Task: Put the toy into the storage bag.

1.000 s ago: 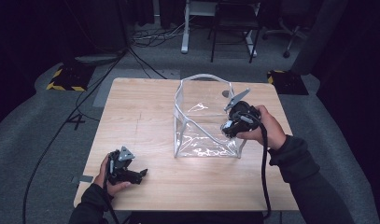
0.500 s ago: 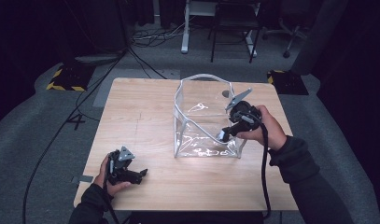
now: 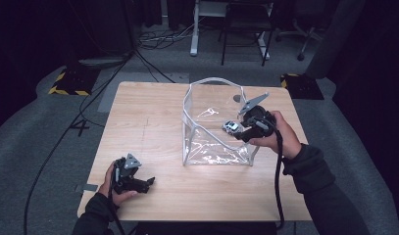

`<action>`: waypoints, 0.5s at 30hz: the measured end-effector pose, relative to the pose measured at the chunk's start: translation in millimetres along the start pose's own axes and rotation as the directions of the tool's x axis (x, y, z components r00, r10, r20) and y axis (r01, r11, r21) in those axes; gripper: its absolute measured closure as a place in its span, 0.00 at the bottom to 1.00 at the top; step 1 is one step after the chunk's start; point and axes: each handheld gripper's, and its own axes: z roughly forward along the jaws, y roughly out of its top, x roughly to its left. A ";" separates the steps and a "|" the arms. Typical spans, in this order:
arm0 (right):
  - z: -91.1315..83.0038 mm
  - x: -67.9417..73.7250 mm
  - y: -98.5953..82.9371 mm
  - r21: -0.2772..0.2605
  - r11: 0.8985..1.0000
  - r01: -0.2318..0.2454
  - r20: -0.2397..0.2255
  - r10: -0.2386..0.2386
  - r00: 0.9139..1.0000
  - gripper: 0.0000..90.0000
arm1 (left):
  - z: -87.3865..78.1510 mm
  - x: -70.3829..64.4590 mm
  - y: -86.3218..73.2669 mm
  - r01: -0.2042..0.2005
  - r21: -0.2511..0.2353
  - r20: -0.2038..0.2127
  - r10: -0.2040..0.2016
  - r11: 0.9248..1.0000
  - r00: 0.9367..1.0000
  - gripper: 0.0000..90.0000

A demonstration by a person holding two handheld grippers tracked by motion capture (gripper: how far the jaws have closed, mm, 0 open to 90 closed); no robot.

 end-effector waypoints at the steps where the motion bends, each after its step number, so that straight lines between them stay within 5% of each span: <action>1: 0.0 -0.3 0.0 -0.011 1.000 0.000 0.001 0.000 1.000 0.50 | 0.0 0.0 0.0 0.000 0.000 0.000 0.000 1.000 1.000 0.01; 9: -6.3 -0.8 -1.8 -0.106 0.994 -0.008 0.025 0.011 1.000 0.48 | 0.0 0.0 0.0 0.000 0.000 0.000 0.000 1.000 1.000 0.01; 15: -9.9 -1.7 -8.5 -0.208 0.978 -0.029 0.058 0.042 0.997 0.47 | 0.0 0.0 0.0 0.000 0.000 0.000 0.000 1.000 1.000 0.01</action>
